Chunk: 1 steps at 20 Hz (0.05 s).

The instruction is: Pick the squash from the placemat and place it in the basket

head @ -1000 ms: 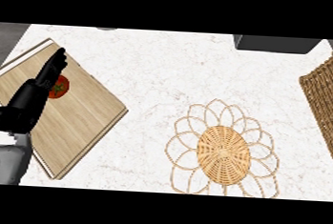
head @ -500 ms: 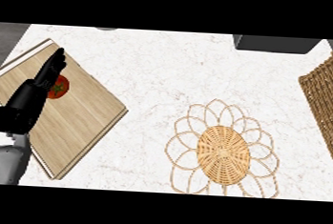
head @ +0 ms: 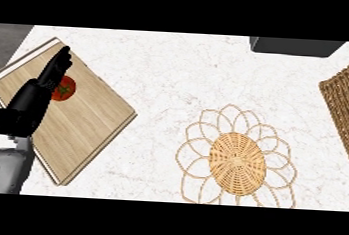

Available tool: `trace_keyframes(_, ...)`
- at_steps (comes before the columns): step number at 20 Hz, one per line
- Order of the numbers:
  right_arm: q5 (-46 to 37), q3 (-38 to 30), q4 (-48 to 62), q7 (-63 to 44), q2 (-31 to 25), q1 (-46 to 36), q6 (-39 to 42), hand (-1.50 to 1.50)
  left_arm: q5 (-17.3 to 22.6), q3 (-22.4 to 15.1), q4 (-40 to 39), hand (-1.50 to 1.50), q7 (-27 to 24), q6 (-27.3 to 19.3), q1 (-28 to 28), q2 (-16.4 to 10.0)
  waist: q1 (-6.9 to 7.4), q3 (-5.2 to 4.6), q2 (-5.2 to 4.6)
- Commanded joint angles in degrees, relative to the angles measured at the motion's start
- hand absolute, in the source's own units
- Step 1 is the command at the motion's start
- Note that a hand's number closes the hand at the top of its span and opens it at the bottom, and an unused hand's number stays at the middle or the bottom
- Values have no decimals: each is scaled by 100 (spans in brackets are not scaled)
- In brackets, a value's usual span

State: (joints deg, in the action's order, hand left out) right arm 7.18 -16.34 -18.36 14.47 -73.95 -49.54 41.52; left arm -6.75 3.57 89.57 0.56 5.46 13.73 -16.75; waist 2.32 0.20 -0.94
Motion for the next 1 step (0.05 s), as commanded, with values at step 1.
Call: trace_keyframes(1, 103, -291, 604, -105, -251, -167, -207, -150, -29, -30, -129, 0, -153, 3, -10, 52, 63, 9, -51)
